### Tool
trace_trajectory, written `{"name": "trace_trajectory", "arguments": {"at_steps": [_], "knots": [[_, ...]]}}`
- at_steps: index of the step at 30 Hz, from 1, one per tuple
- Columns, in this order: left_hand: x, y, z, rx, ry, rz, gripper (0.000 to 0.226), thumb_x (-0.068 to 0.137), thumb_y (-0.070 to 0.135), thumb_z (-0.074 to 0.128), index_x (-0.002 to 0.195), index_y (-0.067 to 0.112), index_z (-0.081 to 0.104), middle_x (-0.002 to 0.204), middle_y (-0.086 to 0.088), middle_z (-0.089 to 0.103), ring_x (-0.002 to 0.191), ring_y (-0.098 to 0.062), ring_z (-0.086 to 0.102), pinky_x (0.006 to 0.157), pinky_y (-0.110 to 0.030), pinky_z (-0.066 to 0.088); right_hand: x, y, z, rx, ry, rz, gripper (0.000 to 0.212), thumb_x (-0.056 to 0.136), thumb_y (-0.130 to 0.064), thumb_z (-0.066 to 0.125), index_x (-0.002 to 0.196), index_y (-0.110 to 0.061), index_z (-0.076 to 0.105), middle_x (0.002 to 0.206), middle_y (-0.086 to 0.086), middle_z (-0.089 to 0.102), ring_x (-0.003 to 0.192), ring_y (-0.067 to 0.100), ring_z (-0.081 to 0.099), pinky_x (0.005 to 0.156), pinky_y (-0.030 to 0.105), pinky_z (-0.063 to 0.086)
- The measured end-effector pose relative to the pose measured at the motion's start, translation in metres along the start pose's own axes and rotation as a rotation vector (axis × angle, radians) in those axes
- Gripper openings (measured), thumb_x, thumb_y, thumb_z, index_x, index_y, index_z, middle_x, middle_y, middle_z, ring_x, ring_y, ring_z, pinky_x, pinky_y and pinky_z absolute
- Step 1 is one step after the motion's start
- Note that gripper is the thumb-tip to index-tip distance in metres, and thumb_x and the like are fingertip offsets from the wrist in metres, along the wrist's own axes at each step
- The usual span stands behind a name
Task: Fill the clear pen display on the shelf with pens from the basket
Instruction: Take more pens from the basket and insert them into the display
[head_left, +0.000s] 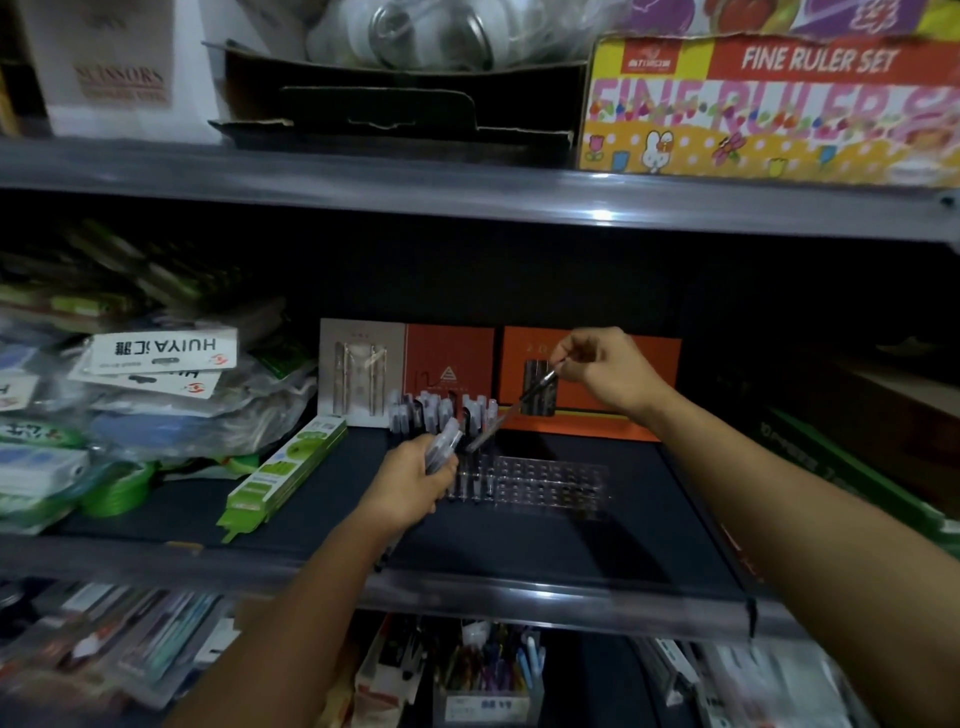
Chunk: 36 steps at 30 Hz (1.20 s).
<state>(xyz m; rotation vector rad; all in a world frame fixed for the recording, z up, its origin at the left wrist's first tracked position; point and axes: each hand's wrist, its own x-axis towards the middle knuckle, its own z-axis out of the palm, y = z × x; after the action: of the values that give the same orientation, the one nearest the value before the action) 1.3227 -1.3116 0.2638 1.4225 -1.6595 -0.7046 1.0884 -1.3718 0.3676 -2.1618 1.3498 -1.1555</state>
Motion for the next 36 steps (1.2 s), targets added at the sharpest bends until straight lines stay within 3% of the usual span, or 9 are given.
{"name": "trace_trajectory", "arguments": {"at_steps": [4,7,10,14,19,23,36], "knots": [[0.005,-0.002,0.002,-0.006,0.018,0.003,0.011,0.095,0.015,0.052,0.093,0.005,0.057,0.066,-0.006,0.052,0.051,-0.013,0.047,0.046,-0.02,0.042,0.002,0.001,0.01,-0.128,0.018,-0.048,0.014,0.084,0.002,0.058,0.083,-0.008,0.068,0.081,0.011,0.069,0.073,0.022,0.065,0.069,0.038,0.054],[0.007,-0.005,0.005,-0.006,0.015,0.012,0.012,0.095,0.016,0.053,0.091,0.005,0.056,0.064,-0.005,0.052,0.049,-0.012,0.047,0.046,-0.022,0.042,0.005,0.002,0.021,-0.246,-0.038,-0.12,0.015,0.084,0.003,0.056,0.084,-0.007,0.066,0.075,0.004,0.066,0.063,0.014,0.06,0.058,0.031,0.047],[0.008,-0.006,0.007,0.015,0.012,0.028,0.016,0.095,0.018,0.052,0.094,0.002,0.056,0.063,-0.004,0.052,0.048,-0.01,0.048,0.045,-0.018,0.042,0.007,0.001,0.032,-0.35,-0.106,-0.175,0.014,0.085,0.002,0.056,0.085,-0.01,0.063,0.079,0.004,0.065,0.068,0.015,0.058,0.059,0.029,0.047],[0.013,-0.008,0.008,0.023,0.018,0.022,0.019,0.096,0.02,0.052,0.099,0.003,0.057,0.063,-0.003,0.052,0.049,-0.01,0.048,0.044,-0.016,0.041,0.009,0.002,0.042,-0.422,-0.174,-0.212,0.015,0.085,0.002,0.055,0.088,-0.011,0.062,0.085,-0.002,0.059,0.067,-0.005,0.048,0.058,0.013,0.036],[0.015,-0.009,0.01,-0.011,0.023,0.007,0.019,0.095,0.019,0.052,0.103,0.002,0.058,0.063,-0.003,0.051,0.051,-0.01,0.048,0.048,-0.019,0.041,0.014,0.001,0.05,-0.476,-0.214,-0.23,0.016,0.084,0.003,0.055,0.094,-0.008,0.061,0.088,0.003,0.059,0.077,0.017,0.056,0.067,0.035,0.05],[0.018,-0.008,0.011,-0.045,0.012,-0.002,0.013,0.095,0.017,0.052,0.093,0.005,0.056,0.063,-0.004,0.051,0.052,-0.011,0.048,0.051,-0.024,0.043,0.017,0.003,0.061,-0.449,-0.248,-0.192,0.019,0.085,0.004,0.058,0.099,-0.009,0.059,0.086,0.008,0.063,0.079,0.024,0.061,0.069,0.042,0.055],[0.02,-0.007,0.012,-0.094,-0.005,0.001,0.014,0.094,0.015,0.052,0.093,0.002,0.058,0.061,-0.003,0.051,0.051,-0.012,0.048,0.052,-0.027,0.043,0.02,0.016,0.074,-0.354,-0.326,-0.192,0.024,0.082,0.011,0.058,0.09,-0.011,0.062,0.086,0.005,0.064,0.082,0.02,0.064,0.074,0.044,0.056]]}}
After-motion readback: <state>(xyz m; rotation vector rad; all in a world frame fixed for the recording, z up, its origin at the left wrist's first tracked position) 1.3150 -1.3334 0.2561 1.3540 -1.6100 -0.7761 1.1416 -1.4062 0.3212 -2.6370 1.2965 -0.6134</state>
